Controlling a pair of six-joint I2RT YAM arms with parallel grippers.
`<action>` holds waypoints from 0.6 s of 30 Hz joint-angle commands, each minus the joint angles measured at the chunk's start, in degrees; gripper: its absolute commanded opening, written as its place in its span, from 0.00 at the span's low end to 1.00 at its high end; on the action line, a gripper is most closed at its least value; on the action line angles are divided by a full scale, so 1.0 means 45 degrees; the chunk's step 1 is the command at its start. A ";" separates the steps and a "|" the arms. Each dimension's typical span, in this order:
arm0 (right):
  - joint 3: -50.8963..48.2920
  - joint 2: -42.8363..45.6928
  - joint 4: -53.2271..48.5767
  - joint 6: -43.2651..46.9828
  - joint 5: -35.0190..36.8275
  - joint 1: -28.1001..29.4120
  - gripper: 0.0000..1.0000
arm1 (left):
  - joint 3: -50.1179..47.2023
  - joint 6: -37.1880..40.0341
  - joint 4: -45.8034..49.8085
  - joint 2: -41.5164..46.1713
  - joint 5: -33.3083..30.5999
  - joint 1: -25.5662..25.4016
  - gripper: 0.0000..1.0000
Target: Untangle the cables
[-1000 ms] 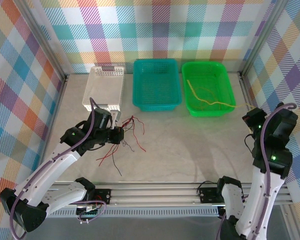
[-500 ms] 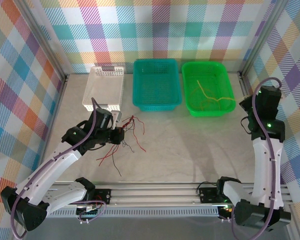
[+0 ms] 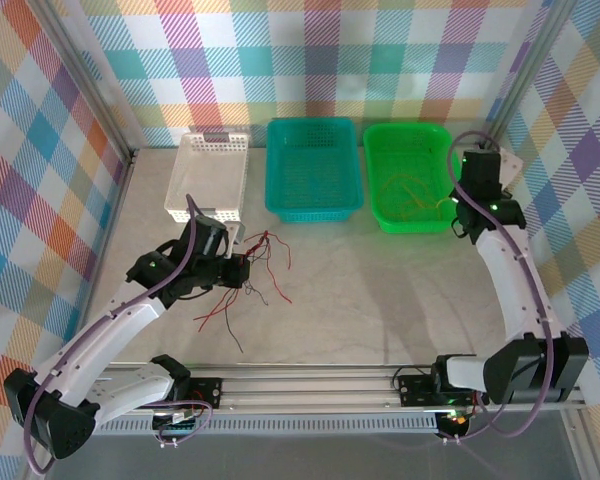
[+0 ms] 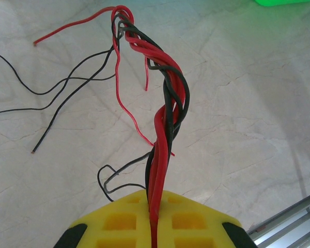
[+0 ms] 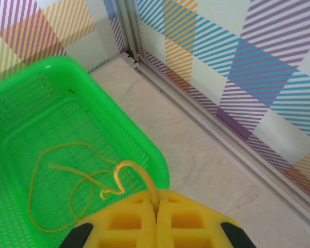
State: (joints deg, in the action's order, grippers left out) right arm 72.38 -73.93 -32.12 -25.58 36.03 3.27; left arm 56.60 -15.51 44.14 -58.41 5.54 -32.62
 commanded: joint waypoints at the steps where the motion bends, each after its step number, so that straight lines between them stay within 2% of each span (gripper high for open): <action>1: 0.0595 -0.0835 0.0799 0.0784 0.0722 0.0698 0.00 | -0.0066 0.0243 -0.0200 -0.0103 0.0263 -0.0114 0.00; 5: 0.1123 -0.2204 0.0783 0.0985 0.0576 0.1142 0.00 | -0.0082 0.0253 -0.0163 -0.0093 0.0253 -0.0114 0.00; 9: 0.1692 -0.3565 0.0583 0.0814 -0.0348 0.1149 0.00 | -0.0113 0.0297 -0.0142 -0.0088 0.0223 -0.0114 0.00; 12: 0.2573 -0.4815 0.0056 0.0774 -0.1133 0.1185 0.00 | -0.0115 0.0307 -0.0141 -0.0180 0.0242 -0.0114 0.00; 18: 0.4237 -0.7020 -0.0610 0.0903 -0.1667 0.1397 0.00 | -0.0094 0.0341 -0.0126 -0.0351 0.0263 -0.0114 0.00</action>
State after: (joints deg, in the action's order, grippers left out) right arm 88.23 -102.98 -32.62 -22.79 30.79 8.80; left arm 56.58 -15.18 44.16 -59.83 5.69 -32.62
